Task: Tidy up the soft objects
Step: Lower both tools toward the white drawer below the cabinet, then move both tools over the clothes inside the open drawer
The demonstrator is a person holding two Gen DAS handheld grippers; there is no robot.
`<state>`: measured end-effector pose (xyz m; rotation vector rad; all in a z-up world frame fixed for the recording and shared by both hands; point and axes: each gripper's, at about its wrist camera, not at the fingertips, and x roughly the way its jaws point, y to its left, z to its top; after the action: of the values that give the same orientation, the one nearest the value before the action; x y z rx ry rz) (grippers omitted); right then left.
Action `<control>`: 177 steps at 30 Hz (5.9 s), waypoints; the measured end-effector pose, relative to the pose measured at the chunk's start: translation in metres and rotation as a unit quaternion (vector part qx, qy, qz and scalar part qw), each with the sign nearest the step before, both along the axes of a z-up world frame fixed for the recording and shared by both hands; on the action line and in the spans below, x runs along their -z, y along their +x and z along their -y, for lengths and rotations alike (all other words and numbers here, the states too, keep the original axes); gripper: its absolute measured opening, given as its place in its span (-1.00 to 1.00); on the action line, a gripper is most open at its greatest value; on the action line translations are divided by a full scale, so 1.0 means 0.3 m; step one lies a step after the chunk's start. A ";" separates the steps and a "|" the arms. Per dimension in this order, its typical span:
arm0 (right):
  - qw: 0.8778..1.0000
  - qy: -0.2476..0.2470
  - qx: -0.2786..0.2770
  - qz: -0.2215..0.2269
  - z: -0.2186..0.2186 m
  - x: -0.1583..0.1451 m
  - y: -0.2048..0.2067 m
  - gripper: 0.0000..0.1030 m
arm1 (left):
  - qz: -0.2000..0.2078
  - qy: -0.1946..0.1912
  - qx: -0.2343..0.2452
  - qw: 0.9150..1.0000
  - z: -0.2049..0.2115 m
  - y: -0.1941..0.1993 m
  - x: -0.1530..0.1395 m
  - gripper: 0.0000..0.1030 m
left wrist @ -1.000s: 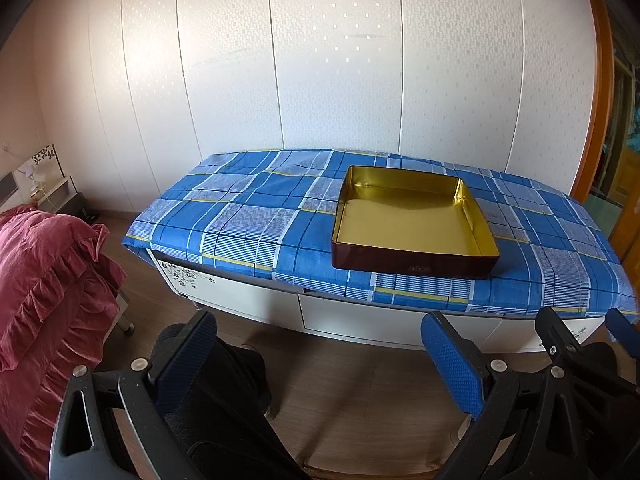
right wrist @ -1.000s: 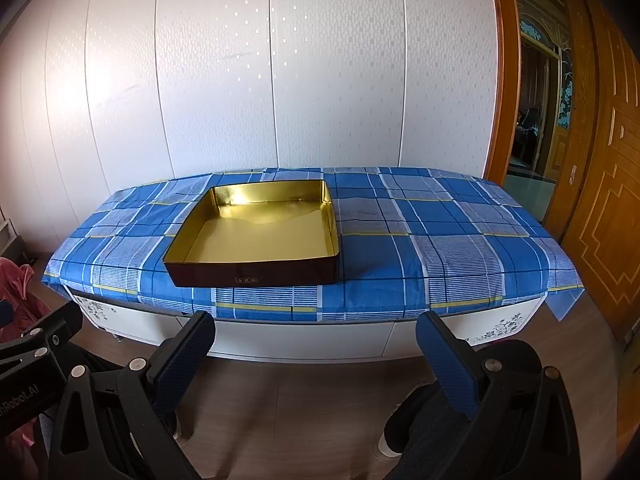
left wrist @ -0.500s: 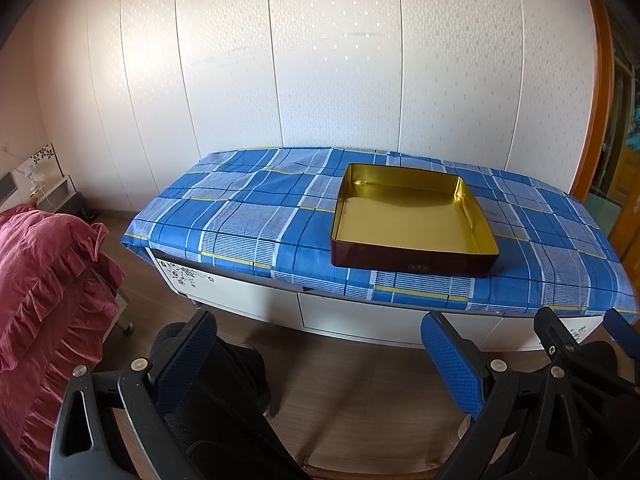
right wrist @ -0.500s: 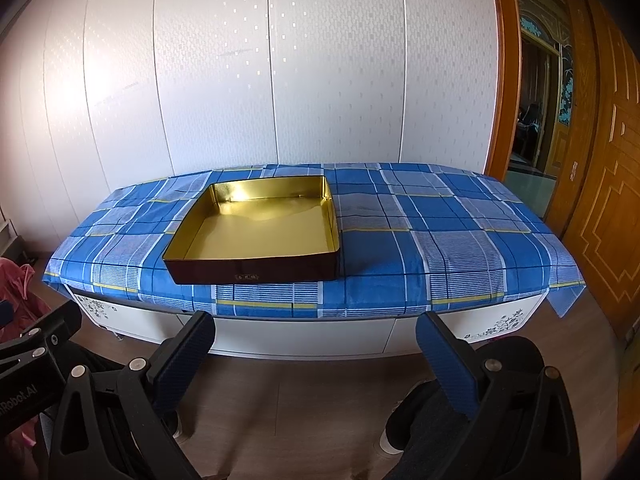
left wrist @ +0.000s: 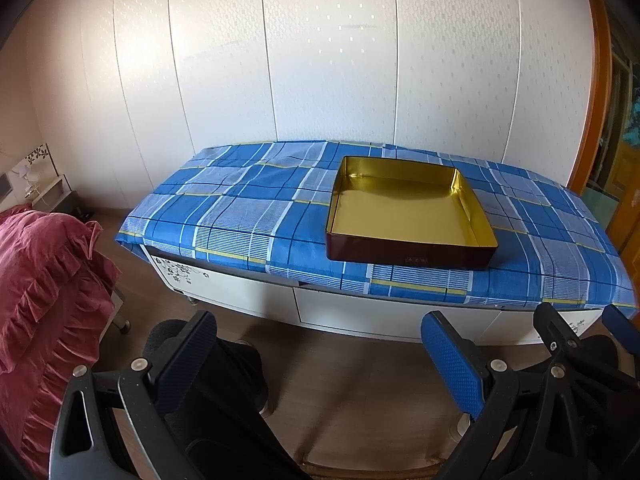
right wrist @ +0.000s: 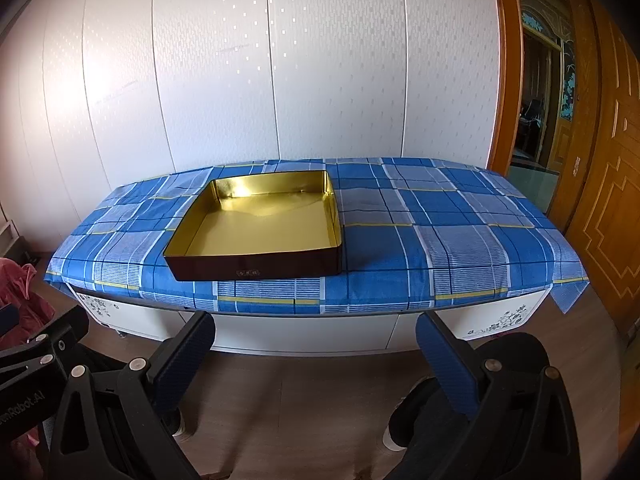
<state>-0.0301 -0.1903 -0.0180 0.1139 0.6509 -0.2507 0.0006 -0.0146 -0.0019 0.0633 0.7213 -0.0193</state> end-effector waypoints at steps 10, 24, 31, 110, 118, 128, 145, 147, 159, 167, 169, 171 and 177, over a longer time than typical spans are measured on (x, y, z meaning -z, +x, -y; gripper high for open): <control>1.000 0.020 -0.009 -0.004 0.023 0.021 0.023 0.99 | -0.013 -0.022 0.023 0.999 -0.026 0.068 0.073 0.99; 0.988 -0.026 -0.121 -0.090 0.002 0.283 0.209 0.99 | -0.119 0.032 0.089 0.988 0.010 0.228 0.379 0.99; 0.960 -0.062 -0.210 -0.174 -0.003 0.518 0.304 0.98 | -0.186 0.004 0.138 0.973 -0.014 0.326 0.513 0.99; 0.704 -0.488 -0.379 -0.350 -0.098 1.155 0.502 0.71 | -0.153 0.533 0.447 0.702 0.417 0.398 1.266 1.00; 0.686 -0.475 -0.406 -0.373 -0.127 1.170 0.369 0.79 | -0.160 0.536 0.467 0.685 0.376 0.233 1.250 1.00; 0.662 -0.436 -0.476 -0.381 -0.165 1.126 0.191 0.79 | -0.231 0.476 0.476 0.703 0.371 0.101 1.198 1.00; 0.777 -0.287 -0.470 -0.305 -0.123 0.866 0.239 0.43 | -0.247 0.186 0.514 0.800 0.395 0.182 0.882 0.95; 0.805 -0.267 -0.449 -0.280 -0.106 0.812 0.276 0.43 | -0.226 0.156 0.486 0.830 0.402 0.235 0.836 0.99; 0.836 -0.264 -0.328 -0.352 -0.005 0.914 0.424 0.46 | -0.208 0.334 0.362 0.845 0.383 0.348 0.984 1.00; 0.830 -0.215 -0.333 -0.393 0.020 0.959 0.414 0.40 | -0.279 0.271 0.339 0.857 0.325 0.386 1.000 0.96; 0.826 -0.209 -0.337 -0.400 0.020 0.964 0.407 0.39 | -0.287 0.270 0.346 0.852 0.327 0.371 1.004 0.96; 0.816 -0.215 -0.354 -0.403 0.002 0.982 0.387 0.26 | -0.287 0.278 0.358 0.844 0.330 0.346 1.002 0.95; 0.788 -0.214 -0.392 -0.423 -0.030 0.996 0.320 0.20 | -0.316 0.274 0.379 0.826 0.323 0.293 1.024 0.94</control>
<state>0.0659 -0.1813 -0.3170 -0.7544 1.4541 0.4039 0.0884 -0.1115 -0.3090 0.9376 1.3133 -0.6255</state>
